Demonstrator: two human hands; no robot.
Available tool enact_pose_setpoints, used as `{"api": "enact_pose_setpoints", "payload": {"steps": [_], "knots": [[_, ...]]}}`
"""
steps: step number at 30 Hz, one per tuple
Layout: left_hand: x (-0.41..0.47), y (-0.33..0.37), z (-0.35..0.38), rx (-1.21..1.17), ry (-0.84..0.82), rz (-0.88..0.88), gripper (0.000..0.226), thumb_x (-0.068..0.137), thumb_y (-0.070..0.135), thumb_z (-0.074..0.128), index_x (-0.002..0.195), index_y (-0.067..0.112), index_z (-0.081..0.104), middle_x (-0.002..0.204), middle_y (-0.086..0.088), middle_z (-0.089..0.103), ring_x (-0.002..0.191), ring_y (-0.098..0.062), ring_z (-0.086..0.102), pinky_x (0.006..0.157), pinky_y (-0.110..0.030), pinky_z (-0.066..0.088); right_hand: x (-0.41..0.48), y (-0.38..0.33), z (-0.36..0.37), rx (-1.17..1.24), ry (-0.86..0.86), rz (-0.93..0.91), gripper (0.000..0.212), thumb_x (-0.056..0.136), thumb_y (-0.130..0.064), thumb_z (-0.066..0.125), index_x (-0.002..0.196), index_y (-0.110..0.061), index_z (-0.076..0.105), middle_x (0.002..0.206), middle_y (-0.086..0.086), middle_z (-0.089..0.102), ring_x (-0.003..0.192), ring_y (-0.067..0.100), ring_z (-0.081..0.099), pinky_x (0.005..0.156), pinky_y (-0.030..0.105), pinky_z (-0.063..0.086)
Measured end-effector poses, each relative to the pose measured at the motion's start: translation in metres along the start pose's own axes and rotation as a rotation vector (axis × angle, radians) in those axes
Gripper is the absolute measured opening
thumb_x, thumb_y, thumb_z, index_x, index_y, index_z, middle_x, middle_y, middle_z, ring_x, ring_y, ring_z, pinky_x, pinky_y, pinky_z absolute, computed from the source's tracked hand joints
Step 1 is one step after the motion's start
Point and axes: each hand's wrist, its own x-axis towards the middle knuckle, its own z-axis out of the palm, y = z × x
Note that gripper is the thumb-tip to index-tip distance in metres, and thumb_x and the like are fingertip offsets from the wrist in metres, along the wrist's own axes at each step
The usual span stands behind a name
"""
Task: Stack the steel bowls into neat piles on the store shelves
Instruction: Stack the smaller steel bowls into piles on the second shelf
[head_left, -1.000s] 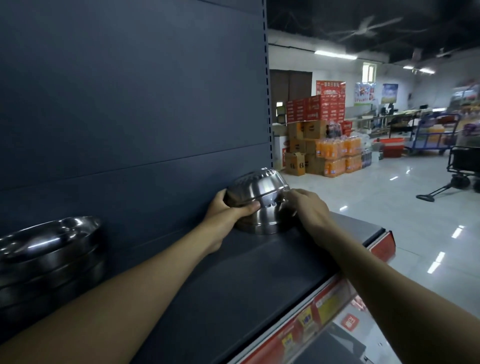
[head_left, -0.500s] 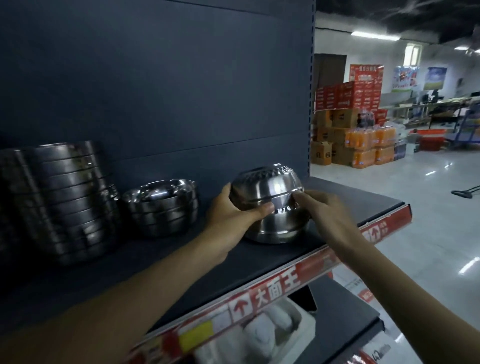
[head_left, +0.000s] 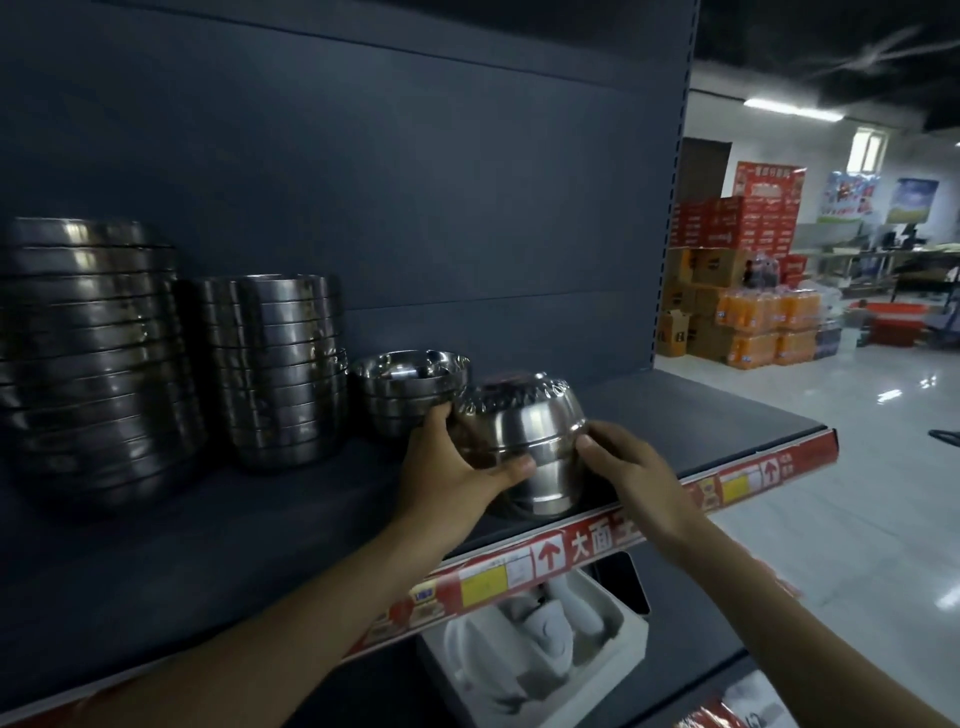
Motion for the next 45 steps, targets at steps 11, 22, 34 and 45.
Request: {"api": "enact_pose_setpoints", "payload": {"steps": [11, 22, 34, 45], "knots": [[0.001, -0.004, -0.009, -0.115, -0.080, -0.111, 0.096, 0.056, 0.053, 0.081, 0.141, 0.027, 0.045, 0.131, 0.002, 0.058, 0.113, -0.011, 0.059, 0.101, -0.030, 0.045, -0.003, -0.003, -0.006, 0.063, -0.024, 0.105, 0.040, 0.080, -0.045, 0.058, 0.108, -0.022, 0.073, 0.104, -0.001, 0.075, 0.101, 0.020, 0.070, 0.102, 0.050, 0.047], [0.010, -0.005, -0.020, -0.246, -0.134, -0.091, 0.019, 0.090, 0.014, 0.068, 0.095, 0.032, 0.067, 0.103, 0.007, 0.073, 0.104, -0.012, 0.067, 0.090, -0.024, 0.049, -0.004, -0.022, 0.002, 0.134, 0.005, 0.109, 0.030, 0.100, -0.026, 0.051, 0.103, -0.002, 0.070, 0.100, 0.023, 0.071, 0.096, 0.041, 0.067, 0.090, 0.051, 0.052], [-0.016, 0.005, -0.109, -0.314, -0.087, 0.130, 0.063, 0.082, -0.004, 0.072, 0.130, 0.033, 0.054, 0.121, 0.008, 0.067, 0.106, -0.006, 0.067, 0.078, -0.014, 0.052, -0.019, -0.097, 0.065, 0.297, 0.070, -0.177, 0.057, 0.086, -0.054, 0.063, 0.137, -0.036, 0.046, 0.125, -0.017, 0.061, 0.110, -0.002, 0.060, 0.093, 0.025, 0.047], [-0.050, -0.029, -0.195, -0.289, 0.126, 0.087, 0.056, 0.081, 0.025, 0.077, 0.132, 0.021, 0.056, 0.121, -0.003, 0.070, 0.115, -0.011, 0.065, 0.087, -0.023, 0.055, -0.026, -0.088, 0.152, 0.411, -0.217, -0.280, 0.080, 0.072, -0.046, 0.074, 0.144, -0.038, 0.039, 0.132, -0.020, 0.060, 0.123, 0.001, 0.056, 0.106, 0.033, 0.045]]}}
